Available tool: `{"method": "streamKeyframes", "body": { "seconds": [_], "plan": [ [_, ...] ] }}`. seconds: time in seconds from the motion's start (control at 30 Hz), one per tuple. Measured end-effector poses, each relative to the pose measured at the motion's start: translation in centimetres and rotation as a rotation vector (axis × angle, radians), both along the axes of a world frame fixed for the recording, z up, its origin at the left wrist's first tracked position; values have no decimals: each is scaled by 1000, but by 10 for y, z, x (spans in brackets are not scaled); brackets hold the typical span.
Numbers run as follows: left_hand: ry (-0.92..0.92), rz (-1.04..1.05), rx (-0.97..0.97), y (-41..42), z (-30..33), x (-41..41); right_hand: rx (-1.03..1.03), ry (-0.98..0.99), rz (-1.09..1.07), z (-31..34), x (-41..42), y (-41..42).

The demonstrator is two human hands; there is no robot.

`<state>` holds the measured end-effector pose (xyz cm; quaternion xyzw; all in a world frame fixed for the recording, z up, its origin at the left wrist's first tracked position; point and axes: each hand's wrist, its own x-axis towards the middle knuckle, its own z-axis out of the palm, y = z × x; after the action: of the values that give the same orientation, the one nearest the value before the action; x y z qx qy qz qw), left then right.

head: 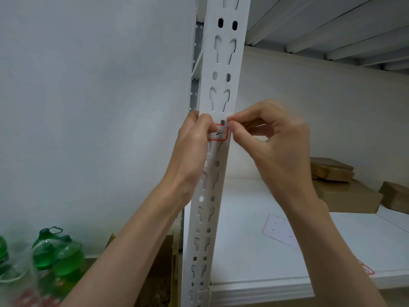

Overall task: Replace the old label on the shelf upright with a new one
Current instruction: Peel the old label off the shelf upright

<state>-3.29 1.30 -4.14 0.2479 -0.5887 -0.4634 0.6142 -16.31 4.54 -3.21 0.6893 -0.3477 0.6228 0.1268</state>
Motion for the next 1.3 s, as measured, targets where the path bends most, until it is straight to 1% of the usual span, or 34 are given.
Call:
{"method": "streamKeyframes", "body": {
  "seconds": [0.17, 0.33, 0.7, 0.97, 1.13, 1.3],
  "plan": [
    [12, 0, -28, -2, -1, 0, -52, 105, -68, -1, 2, -2],
    [8, 8, -46, -3, -2, 0, -65, 152, -151, 0, 3, -1],
    [2, 14, -32, -1, 0, -1, -93, 74, -241, -10, 15, 1],
    [6, 30, -43, 1, 0, -2, -161, 5, -271, -17, 21, -4],
    [14, 40, -65, 3, 0, -3, -94, -79, -238, -15, 27, -3],
    [12, 54, -68, 3, -1, -3, 143, -248, -112, -11, 30, -4]
  ]
}}
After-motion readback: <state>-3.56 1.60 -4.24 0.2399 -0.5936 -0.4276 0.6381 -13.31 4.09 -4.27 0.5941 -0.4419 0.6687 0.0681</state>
